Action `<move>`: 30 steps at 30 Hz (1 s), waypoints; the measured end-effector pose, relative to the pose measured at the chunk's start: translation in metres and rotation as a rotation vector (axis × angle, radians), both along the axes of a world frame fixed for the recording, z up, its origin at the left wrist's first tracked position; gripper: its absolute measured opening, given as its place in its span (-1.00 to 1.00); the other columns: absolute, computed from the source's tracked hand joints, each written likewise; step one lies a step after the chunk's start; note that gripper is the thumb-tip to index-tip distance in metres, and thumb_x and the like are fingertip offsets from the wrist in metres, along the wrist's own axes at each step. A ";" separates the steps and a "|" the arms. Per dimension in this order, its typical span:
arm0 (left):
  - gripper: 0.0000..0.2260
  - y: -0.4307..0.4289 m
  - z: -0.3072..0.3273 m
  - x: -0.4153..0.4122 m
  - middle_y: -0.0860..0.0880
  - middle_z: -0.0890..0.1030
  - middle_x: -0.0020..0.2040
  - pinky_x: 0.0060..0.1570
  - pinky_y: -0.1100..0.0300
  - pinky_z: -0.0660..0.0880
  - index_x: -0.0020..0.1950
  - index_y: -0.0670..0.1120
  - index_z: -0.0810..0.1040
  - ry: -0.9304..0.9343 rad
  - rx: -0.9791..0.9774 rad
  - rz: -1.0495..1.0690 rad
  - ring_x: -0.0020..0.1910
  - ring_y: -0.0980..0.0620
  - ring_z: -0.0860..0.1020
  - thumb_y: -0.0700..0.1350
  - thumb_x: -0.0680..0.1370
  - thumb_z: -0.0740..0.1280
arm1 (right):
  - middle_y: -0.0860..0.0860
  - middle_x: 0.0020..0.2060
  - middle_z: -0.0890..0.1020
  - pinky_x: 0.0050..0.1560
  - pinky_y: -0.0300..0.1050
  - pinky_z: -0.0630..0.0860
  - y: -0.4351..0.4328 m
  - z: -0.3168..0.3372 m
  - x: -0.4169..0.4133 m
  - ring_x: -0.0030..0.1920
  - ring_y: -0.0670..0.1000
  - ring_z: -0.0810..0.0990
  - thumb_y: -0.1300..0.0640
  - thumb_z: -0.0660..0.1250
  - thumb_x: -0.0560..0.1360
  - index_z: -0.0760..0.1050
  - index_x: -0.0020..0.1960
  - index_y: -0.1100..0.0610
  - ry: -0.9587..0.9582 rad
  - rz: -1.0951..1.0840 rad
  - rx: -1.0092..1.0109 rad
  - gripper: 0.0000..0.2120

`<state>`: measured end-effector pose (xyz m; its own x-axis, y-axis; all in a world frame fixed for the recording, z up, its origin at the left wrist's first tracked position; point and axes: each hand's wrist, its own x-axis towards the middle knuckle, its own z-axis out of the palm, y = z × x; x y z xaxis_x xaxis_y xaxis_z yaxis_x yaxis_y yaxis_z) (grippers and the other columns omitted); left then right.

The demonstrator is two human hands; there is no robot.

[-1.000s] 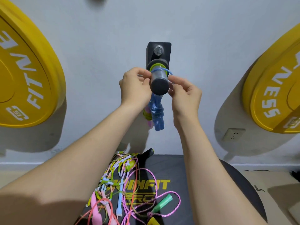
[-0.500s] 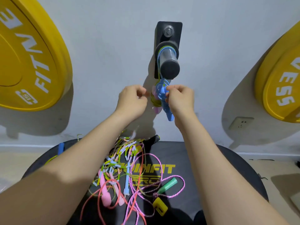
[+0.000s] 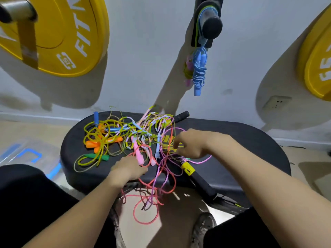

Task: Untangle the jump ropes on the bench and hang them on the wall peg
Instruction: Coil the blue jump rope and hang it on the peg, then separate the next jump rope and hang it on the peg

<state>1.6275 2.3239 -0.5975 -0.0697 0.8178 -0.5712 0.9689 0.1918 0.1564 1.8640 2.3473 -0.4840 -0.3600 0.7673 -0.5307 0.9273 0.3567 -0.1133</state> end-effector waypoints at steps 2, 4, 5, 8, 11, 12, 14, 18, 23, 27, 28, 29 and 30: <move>-0.58 -0.017 -0.022 -0.007 -0.15 0.62 0.27 0.16 -0.04 0.57 0.25 -0.07 0.54 -0.018 0.151 0.108 0.24 -0.26 0.61 0.21 0.57 0.40 | 0.18 0.20 0.66 0.19 0.11 0.60 -0.011 -0.012 -0.006 0.19 0.26 0.61 0.06 0.23 0.63 0.60 0.25 0.14 -0.021 -0.004 0.043 -0.70; -0.47 -0.026 -0.035 -0.008 -0.21 0.52 0.34 0.17 -0.10 0.55 0.35 -0.16 0.40 -0.025 0.245 0.171 0.30 -0.29 0.57 0.16 0.58 0.44 | 0.18 0.05 0.66 0.09 0.14 0.63 -0.020 -0.029 -0.010 0.08 0.27 0.62 0.13 0.22 0.61 0.59 0.12 0.20 -0.050 0.009 0.034 -0.77; -0.42 -0.029 -0.039 -0.007 -0.23 0.45 0.37 0.21 -0.13 0.53 0.38 -0.19 0.34 0.002 0.287 0.169 0.33 -0.30 0.53 0.15 0.58 0.45 | 0.15 -0.02 0.64 0.02 0.09 0.61 -0.024 -0.037 -0.012 0.02 0.26 0.60 0.15 0.22 0.60 0.56 0.05 0.21 -0.064 0.020 0.016 -0.82; -0.51 -0.028 -0.043 -0.006 -0.22 0.32 0.42 0.32 -0.19 0.47 0.37 -0.17 0.41 0.113 0.362 0.151 0.41 -0.30 0.34 0.11 0.61 0.41 | 0.11 -0.07 0.56 -0.12 -0.01 0.45 -0.036 -0.060 -0.016 -0.09 0.20 0.51 0.17 0.26 0.60 0.41 -0.06 0.09 -0.116 0.067 -0.023 -0.93; -0.71 -0.020 -0.046 -0.012 -0.21 0.30 0.40 0.32 -0.21 0.45 0.30 -0.15 0.51 0.049 0.277 0.148 0.40 -0.31 0.30 -0.01 0.66 0.33 | 0.14 -0.09 0.51 -0.14 0.01 0.45 -0.047 -0.076 -0.020 -0.11 0.21 0.50 0.19 0.28 0.60 0.33 -0.10 0.06 -0.165 0.078 -0.009 -0.85; -0.73 -0.018 -0.047 -0.014 -0.21 0.31 0.39 0.33 -0.19 0.43 0.29 -0.15 0.52 0.039 0.257 0.129 0.40 -0.32 0.31 -0.03 0.65 0.32 | 0.15 -0.06 0.53 -0.15 0.02 0.43 -0.051 -0.080 -0.021 -0.08 0.24 0.54 0.16 0.27 0.62 0.37 -0.06 0.07 -0.159 0.071 0.031 -0.89; -0.76 -0.015 -0.049 -0.018 -0.24 0.35 0.39 0.40 -0.15 0.36 0.27 -0.14 0.51 0.042 0.251 0.091 0.37 -0.32 0.34 -0.07 0.65 0.30 | 0.15 0.05 0.62 -0.16 0.04 0.42 -0.061 -0.091 -0.025 0.04 0.26 0.65 0.15 0.29 0.62 0.47 0.10 0.12 -0.173 0.083 0.144 -0.92; -0.84 -0.017 -0.049 -0.022 -0.24 0.36 0.36 0.38 -0.11 0.39 0.20 -0.12 0.50 0.004 0.297 0.089 0.32 -0.30 0.40 -0.18 0.63 0.34 | 0.21 0.41 0.39 -0.23 0.07 0.47 -0.081 -0.125 -0.029 0.14 0.26 0.61 0.21 0.50 0.51 0.13 0.59 -0.01 -0.173 0.219 0.233 -0.20; -0.55 -0.028 -0.042 -0.023 -0.17 0.43 0.36 0.07 -0.09 0.60 0.35 -0.11 0.40 0.068 0.392 0.052 0.28 -0.23 0.55 -0.24 0.54 0.50 | 0.15 0.70 -0.13 -0.27 0.03 0.41 -0.088 -0.151 -0.042 0.25 0.28 0.46 0.22 0.13 0.72 -0.15 0.70 -0.17 -0.158 0.347 0.279 -0.29; -0.25 -0.038 -0.042 -0.020 -0.19 0.37 0.32 0.00 -0.01 0.61 0.46 -0.10 0.22 0.172 0.586 0.001 0.25 -0.23 0.53 -0.25 0.41 0.59 | 0.30 0.43 0.32 -0.28 0.08 0.36 -0.088 -0.147 -0.049 0.13 0.30 0.55 0.37 0.30 0.58 0.24 0.51 0.22 -0.149 0.324 0.313 -0.46; -0.29 -0.038 -0.042 -0.019 -0.17 0.37 0.28 0.04 -0.02 0.58 0.43 -0.08 0.26 0.175 0.642 -0.062 0.22 -0.22 0.49 -0.27 0.40 0.57 | 0.29 0.34 0.40 -0.27 0.09 0.36 -0.087 -0.143 -0.049 0.09 0.30 0.57 0.41 0.33 0.54 0.32 0.42 0.27 -0.139 0.328 0.302 -0.52; -0.36 -0.038 -0.042 -0.018 -0.14 0.37 0.25 0.08 -0.02 0.55 0.38 -0.05 0.32 0.155 0.674 -0.141 0.20 -0.21 0.46 -0.28 0.40 0.54 | 0.28 0.27 0.45 -0.27 0.11 0.37 -0.085 -0.140 -0.048 0.07 0.31 0.59 0.41 0.36 0.51 0.38 0.36 0.30 -0.125 0.323 0.296 -0.56; -0.46 -0.036 -0.041 -0.015 -0.09 0.39 0.22 0.11 -0.02 0.52 0.31 -0.02 0.37 0.104 0.678 -0.216 0.19 -0.18 0.44 -0.28 0.42 0.51 | 0.26 0.24 0.48 -0.25 0.13 0.41 -0.083 -0.137 -0.046 0.07 0.31 0.61 0.39 0.38 0.51 0.40 0.33 0.30 -0.112 0.315 0.302 -0.59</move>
<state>1.6121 2.2878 -0.6384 0.1075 0.9919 0.0680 0.9906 -0.1127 0.0781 1.8182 2.2639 -0.6209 -0.5536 0.7563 -0.3485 0.7690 0.6249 0.1346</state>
